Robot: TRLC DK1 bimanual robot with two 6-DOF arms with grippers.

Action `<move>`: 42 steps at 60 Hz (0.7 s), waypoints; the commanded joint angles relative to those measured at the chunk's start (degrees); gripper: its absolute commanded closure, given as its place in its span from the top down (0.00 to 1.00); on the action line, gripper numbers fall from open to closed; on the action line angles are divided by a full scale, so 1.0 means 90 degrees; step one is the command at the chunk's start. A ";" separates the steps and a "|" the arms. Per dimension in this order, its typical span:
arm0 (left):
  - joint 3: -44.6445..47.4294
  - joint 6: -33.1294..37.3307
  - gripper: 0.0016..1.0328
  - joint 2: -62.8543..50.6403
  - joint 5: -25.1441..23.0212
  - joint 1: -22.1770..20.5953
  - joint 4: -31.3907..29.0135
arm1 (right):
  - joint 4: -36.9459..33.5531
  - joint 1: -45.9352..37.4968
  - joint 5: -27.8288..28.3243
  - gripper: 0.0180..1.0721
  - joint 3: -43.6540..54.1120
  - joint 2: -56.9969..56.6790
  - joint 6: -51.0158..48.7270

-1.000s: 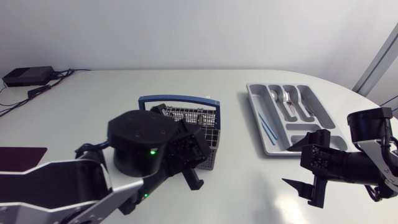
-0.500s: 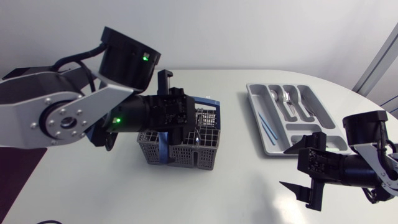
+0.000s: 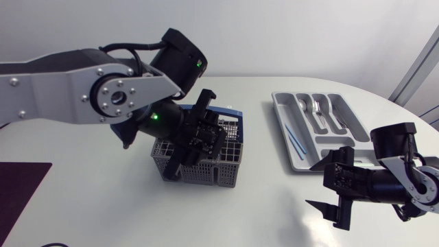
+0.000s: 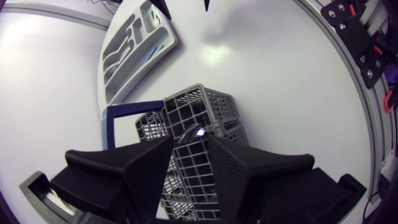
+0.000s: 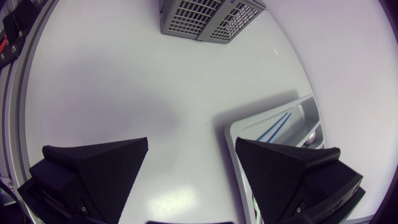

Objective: Unload the cutlery basket into the drawer organizer.

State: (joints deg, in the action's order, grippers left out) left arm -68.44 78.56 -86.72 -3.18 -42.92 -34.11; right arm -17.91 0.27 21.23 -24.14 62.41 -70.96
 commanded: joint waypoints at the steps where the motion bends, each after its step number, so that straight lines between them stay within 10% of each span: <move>1: -0.0500 0.0558 0.45 -0.0296 -0.0047 -0.0026 -0.0283 | 0.0105 -0.0040 0.0043 0.96 0.0143 0.0194 -0.0065; 42: -0.1418 0.2081 0.41 -0.1078 0.0207 -0.0105 -0.1171 | 0.0008 0.0058 0.0404 0.96 -0.0033 0.0419 0.0042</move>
State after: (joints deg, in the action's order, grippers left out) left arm -78.94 94.06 -94.78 -1.43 -43.57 -43.88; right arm -16.56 -0.19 24.23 -24.14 65.98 -71.11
